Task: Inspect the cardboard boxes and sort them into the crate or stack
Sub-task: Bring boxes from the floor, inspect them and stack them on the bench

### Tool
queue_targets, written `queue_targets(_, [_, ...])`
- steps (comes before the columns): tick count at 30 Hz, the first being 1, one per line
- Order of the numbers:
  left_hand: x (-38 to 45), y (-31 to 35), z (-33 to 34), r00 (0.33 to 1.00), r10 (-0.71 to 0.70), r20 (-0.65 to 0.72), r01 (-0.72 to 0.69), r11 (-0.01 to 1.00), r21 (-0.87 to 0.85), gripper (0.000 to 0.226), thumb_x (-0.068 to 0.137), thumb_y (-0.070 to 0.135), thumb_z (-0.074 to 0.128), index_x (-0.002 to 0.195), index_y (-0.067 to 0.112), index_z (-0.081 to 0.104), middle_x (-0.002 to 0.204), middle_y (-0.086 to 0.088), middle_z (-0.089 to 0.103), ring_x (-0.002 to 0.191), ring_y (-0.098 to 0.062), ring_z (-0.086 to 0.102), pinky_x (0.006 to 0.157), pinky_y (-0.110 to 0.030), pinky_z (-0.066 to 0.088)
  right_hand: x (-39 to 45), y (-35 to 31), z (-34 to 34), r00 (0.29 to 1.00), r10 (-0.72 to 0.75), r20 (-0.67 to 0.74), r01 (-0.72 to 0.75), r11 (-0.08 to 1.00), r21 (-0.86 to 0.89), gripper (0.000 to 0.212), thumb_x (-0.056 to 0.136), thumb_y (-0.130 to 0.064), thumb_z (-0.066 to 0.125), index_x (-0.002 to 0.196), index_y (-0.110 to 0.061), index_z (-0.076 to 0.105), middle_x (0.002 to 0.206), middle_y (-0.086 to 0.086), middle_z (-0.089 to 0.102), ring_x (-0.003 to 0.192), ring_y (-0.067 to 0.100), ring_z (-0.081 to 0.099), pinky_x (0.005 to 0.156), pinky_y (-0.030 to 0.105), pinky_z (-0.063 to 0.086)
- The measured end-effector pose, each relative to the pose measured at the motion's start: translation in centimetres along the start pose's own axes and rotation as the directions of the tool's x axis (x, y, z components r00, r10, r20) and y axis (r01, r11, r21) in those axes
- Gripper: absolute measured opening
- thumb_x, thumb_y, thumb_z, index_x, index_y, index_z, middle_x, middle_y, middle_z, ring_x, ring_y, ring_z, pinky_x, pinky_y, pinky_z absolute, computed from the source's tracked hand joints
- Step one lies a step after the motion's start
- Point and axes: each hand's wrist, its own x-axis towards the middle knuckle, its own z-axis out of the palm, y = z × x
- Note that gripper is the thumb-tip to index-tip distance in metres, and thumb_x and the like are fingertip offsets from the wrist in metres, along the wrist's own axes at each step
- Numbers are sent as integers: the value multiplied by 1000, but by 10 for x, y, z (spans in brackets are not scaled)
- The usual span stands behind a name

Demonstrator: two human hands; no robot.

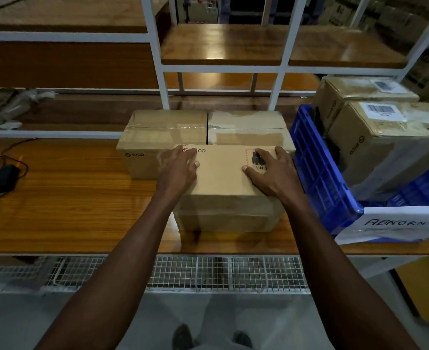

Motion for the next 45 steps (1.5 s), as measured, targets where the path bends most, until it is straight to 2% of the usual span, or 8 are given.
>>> queue_targets(9, [0, 32, 9, 989, 77, 122, -118, 921, 372, 53, 103, 32, 49, 154, 41, 39, 164, 0, 33, 148, -39, 26, 118, -60, 11, 15, -4, -7, 994, 34, 107, -27, 997, -71, 78, 93, -74, 52, 159, -36, 34, 170, 12, 19, 157, 39, 15, 124, 59, 18])
queue_targets(13, [6, 27, 4, 983, 70, 171, -128, 926, 356, 53, 103, 39, 46, 155, 43, 36, 166, 3, 30, 150, -39, 25, 116, -62, 16, 20, -38, -10, 979, 17, 205, 22, 983, -184, 72, 95, -67, 55, 157, -36, 35, 165, 12, 31, 151, 42, 27, 120, 62, 23])
queue_targets(24, [-46, 43, 14, 978, 113, 178, -161, 944, 287, 46, 105, 39, 48, 151, 42, 44, 160, 2, 36, 150, -36, 24, 116, -59, 21, 5, -40, 16, 976, -36, 214, 70, 986, -154, 69, 100, -71, 36, 162, -44, 19, 175, 7, 4, 158, 44, -2, 125, 64, 3])
queue_targets(31, [-45, 32, 19, 983, 129, 134, -163, 944, 287, 46, 105, 44, 44, 151, 47, 41, 163, 9, 33, 152, -32, 21, 117, -59, 20, -25, -48, 3, 981, -21, 194, 49, 989, -138, 59, 98, -58, 57, 152, -40, 42, 165, 7, 30, 150, 41, 27, 117, 62, 26])
queue_targets(35, [-47, 24, 22, 984, 140, 114, -165, 953, 254, 44, 104, 47, 44, 149, 47, 44, 163, 11, 32, 154, -29, 17, 119, -54, 17, -57, -35, 27, 998, -59, 25, 61, 994, -85, 54, 102, -63, 43, 153, -44, 41, 170, 1, 25, 157, 39, 15, 124, 62, 10])
queue_targets(39, [-57, 6, 30, 981, 194, -30, -187, 970, 156, 41, 100, 49, 53, 140, 42, 55, 153, 8, 44, 145, -17, 28, 114, -45, 17, -54, -29, 27, 997, -77, 25, 78, 994, -73, 56, 103, -65, 40, 155, -44, 40, 170, 1, 25, 158, 36, 13, 125, 60, 8])
queue_targets(42, [-63, -11, 34, 976, 201, -86, -190, 975, 118, 42, 99, 58, 51, 138, 43, 56, 151, 11, 45, 141, -14, 31, 112, -42, 17, -54, -19, 26, 991, -116, -62, 118, 992, 32, 46, 100, -55, 56, 141, -35, 58, 156, 2, 47, 147, 26, 38, 123, 61, 23])
queue_targets(45, [-66, -22, 37, 967, 228, -117, -216, 970, 109, 47, 98, 64, 43, 138, 42, 55, 151, 11, 45, 142, -15, 34, 113, -41, 19, -67, 6, 29, 933, -53, -355, 131, 971, 198, 18, 95, -39, 66, 109, -28, 67, 123, -9, 65, 111, 9, 57, 111, 55, 37])
